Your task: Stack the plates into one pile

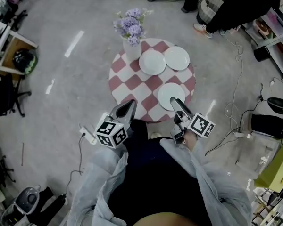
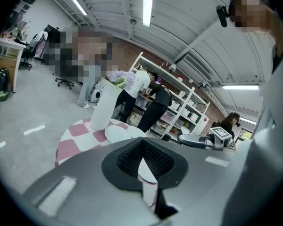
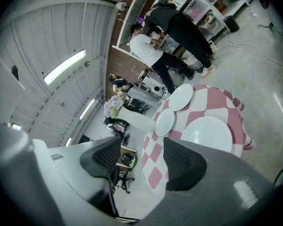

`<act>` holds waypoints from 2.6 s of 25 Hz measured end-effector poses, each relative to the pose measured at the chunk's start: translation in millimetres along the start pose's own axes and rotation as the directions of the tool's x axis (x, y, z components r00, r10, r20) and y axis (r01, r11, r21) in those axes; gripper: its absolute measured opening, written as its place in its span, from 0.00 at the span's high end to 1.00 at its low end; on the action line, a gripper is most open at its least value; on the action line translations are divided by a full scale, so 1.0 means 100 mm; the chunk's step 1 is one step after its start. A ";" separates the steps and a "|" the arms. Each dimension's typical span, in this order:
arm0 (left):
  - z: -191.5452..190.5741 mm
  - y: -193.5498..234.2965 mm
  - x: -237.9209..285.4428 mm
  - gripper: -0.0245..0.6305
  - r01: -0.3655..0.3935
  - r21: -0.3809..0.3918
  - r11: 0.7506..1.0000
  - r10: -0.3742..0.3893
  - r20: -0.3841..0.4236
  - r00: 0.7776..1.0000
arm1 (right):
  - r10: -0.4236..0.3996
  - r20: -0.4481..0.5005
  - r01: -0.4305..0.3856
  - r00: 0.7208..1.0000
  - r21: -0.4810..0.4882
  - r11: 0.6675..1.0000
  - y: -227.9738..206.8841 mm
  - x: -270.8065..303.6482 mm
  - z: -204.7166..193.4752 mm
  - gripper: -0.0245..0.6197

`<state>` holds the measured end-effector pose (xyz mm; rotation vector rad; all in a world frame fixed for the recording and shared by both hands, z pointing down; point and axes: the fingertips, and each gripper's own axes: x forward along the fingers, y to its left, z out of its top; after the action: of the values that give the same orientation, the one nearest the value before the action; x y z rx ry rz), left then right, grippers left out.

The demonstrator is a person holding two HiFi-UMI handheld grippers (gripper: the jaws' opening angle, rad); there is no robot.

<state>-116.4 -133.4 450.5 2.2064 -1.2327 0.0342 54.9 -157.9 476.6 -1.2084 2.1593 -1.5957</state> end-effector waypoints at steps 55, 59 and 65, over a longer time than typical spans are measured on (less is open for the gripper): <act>0.04 1.23 0.61 0.95 -0.006 -0.040 0.999 -0.002 -0.174 0.985 | -0.334 0.051 0.225 0.941 0.643 0.732 -1.12 1.90 -0.02 0.92; 0.00 1.19 0.53 0.95 -0.021 -0.045 0.999 0.013 -0.158 0.987 | -0.279 0.091 0.159 0.956 0.638 0.754 -1.00 1.85 0.03 0.93; -0.06 1.11 0.42 0.95 -0.032 -0.048 0.998 0.025 -0.141 0.990 | -0.227 0.086 0.134 0.970 0.591 0.796 -0.85 1.71 -0.02 0.94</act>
<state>-177.4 -204.9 522.2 2.1056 -1.1748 0.1653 -15.5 -284.4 601.5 -1.2888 1.3214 -1.9629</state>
